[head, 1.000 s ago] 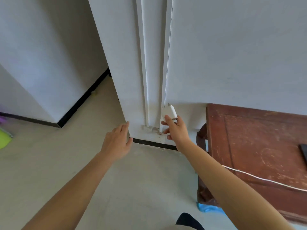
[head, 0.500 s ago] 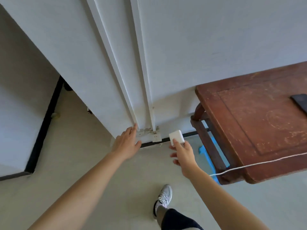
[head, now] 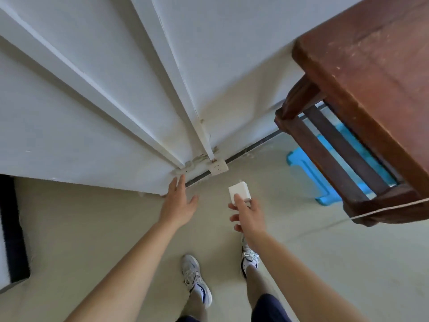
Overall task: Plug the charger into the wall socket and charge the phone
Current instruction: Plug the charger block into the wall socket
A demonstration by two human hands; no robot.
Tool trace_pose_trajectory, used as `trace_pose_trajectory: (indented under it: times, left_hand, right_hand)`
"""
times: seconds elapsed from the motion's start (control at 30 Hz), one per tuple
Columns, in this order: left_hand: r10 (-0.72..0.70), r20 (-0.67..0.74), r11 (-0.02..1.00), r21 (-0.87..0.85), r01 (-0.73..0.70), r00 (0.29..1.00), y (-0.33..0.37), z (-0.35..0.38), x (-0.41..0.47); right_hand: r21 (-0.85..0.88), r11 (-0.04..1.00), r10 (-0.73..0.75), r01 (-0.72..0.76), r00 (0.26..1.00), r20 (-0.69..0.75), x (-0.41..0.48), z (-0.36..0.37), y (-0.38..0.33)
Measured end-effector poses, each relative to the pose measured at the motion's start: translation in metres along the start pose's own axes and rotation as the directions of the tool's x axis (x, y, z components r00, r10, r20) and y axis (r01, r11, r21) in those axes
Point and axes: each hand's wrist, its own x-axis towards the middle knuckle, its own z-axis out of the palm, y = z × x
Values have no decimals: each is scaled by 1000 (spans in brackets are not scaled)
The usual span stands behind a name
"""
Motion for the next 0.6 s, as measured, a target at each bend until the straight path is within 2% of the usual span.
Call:
trace_pose_trajectory:
  times: [0.3,0.47,0.6]
  left_hand:
    - [64,125,988,-145,-46,990,-79,110,113]
    - [20,143,965,-260,18,989,-112,161,175]
    - [14,153,937,-347,40,988,-131,202,237]
  right_hand:
    - [-39,985,-174,169,966,-194,122,9,93]
    - [-108,981,-177,162,973,-152,206,22,141]
    - [-255,914,-345,316,935,-78,271,24,155]
